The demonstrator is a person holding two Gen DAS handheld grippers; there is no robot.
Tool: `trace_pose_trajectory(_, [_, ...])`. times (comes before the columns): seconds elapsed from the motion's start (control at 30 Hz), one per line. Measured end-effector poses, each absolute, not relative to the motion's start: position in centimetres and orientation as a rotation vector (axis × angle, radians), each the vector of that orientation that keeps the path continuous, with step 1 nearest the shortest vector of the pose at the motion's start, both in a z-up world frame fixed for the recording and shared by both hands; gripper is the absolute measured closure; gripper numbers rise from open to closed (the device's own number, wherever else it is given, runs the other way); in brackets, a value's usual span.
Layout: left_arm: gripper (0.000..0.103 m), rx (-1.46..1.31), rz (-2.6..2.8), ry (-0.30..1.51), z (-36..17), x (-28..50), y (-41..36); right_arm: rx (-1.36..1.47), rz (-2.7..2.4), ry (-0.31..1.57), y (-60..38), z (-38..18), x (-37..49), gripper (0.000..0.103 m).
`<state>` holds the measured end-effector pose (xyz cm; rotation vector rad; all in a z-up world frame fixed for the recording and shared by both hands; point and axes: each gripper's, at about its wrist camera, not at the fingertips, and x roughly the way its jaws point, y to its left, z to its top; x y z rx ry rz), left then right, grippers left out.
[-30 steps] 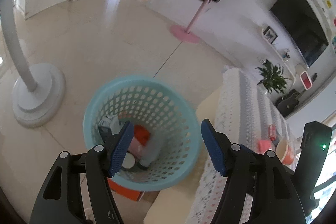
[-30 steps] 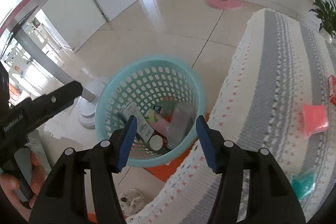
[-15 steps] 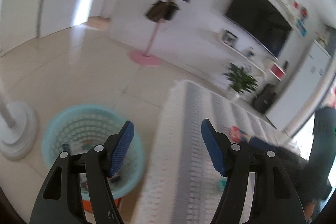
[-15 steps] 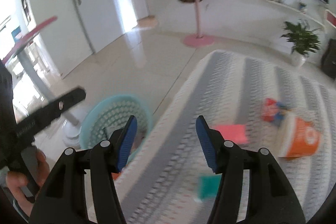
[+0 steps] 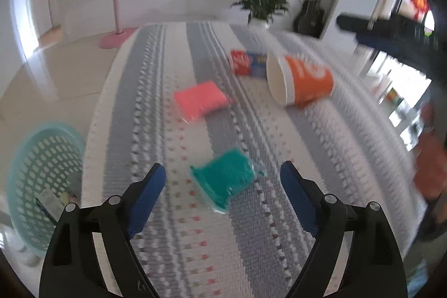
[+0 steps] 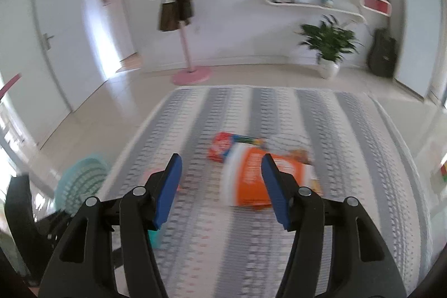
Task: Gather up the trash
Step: 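Grasp the teal packet with the left tool while the right tool grasps the orange cup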
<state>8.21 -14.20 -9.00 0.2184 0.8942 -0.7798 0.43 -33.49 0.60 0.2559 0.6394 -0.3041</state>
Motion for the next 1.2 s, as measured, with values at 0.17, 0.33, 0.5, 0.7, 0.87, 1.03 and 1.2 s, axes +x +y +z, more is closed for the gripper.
trace_pose_trajectory(0.17, [0.022,0.285,-0.75,0.918,-10.8,8.0,-16.1,0.308,-0.375,0.68,-38.1,-1.7,0.3,0.043])
trace_pose_trajectory(0.33, [0.037,0.338,-0.737,0.939,-11.8,8.1,-17.0,0.311,-0.393,0.731,-40.5,-3.7,2.5,0.043])
trace_pose_trajectory(0.5, [0.061,0.36,-0.734,0.922,-12.0,8.4,-17.1,0.282,-0.4,0.774,-41.3,-4.8,5.1,0.043])
trace_pose_trajectory(0.7, [0.063,0.293,-0.741,0.895,-10.8,8.7,-16.1,0.275,-0.328,0.877,-41.5,-6.5,7.3,0.052])
trace_pose_trajectory(0.87, [0.063,0.224,-0.729,0.871,-9.6,9.4,-14.8,0.34,-0.247,0.942,-41.1,-7.4,6.6,0.053])
trace_pose_trajectory(1.03, [0.063,0.169,-0.714,0.881,-9.0,10.2,-13.7,0.374,-0.166,0.98,-39.1,-7.7,4.4,0.053])
trace_pose_trajectory(1.2, [0.063,0.151,-0.711,0.875,-8.7,10.1,-13.0,0.405,-0.064,1.004,-36.0,-8.0,1.9,0.052])
